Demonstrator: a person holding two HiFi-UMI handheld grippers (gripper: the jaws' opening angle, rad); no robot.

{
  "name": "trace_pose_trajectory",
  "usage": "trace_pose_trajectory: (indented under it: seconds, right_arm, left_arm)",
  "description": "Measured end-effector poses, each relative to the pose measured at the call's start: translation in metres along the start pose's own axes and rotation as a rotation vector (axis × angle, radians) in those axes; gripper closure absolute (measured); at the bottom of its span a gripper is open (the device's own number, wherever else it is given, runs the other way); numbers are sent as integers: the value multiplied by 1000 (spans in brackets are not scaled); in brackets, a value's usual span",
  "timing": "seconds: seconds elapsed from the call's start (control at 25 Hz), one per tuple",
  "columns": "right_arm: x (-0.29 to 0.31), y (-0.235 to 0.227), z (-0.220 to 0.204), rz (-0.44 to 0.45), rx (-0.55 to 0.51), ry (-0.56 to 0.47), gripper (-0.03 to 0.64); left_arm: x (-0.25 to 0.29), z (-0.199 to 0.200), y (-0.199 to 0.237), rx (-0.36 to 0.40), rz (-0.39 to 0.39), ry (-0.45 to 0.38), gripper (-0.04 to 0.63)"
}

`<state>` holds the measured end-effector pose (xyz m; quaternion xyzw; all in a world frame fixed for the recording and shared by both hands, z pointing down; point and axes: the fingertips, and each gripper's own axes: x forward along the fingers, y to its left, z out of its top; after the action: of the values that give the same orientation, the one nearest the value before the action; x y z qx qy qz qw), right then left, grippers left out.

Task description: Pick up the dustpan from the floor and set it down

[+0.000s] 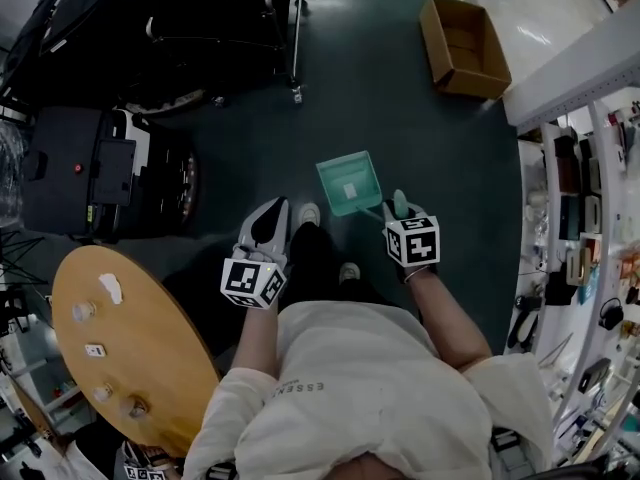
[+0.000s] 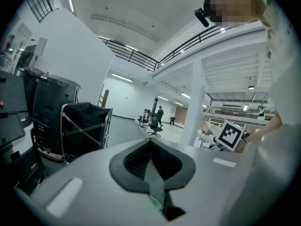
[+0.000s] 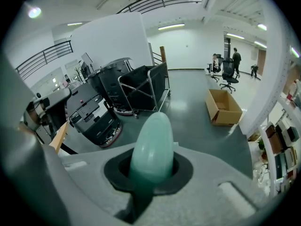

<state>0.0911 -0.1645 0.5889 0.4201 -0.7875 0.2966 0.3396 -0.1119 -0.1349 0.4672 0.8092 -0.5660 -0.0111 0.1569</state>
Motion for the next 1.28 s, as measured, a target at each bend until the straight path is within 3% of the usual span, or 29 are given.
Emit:
trace_pose_trajectory:
  seconds: [0.36,0.6,0.76,0.88,1.0,1.16,1.24,1.28]
  right_arm:
    - [131,-20,83,-56,72,66,609]
    - [245,-40,130,-101,97,108,609]
    - [311,-56,149,-106,98,110,607]
    - [347,-64,152,-121,112,121,607]
    - [370,-65,148,-133,115,143,606]
    - [384,-63,161,-130,114,114,607]
    - [385,-67,172,-156,112,86,559]
    - [384,-68,176,-171,100,73,476]
  left_arm:
    - [103,1,121,-78,-22,58,578]
    - [176,0,188,-69,-42,76,578]
    - [212,-19,218,-67,-47,107,578]
    - [227,-38,233,-135,-33,123,578]
    - [234,-54,233,-186,-50,147,578]
    - [239,-64,233,-178,-73,183,578]
    - [241,-67,236,-195,-59,184,578]
    - [240,-67,237,-209,-47,181,578]
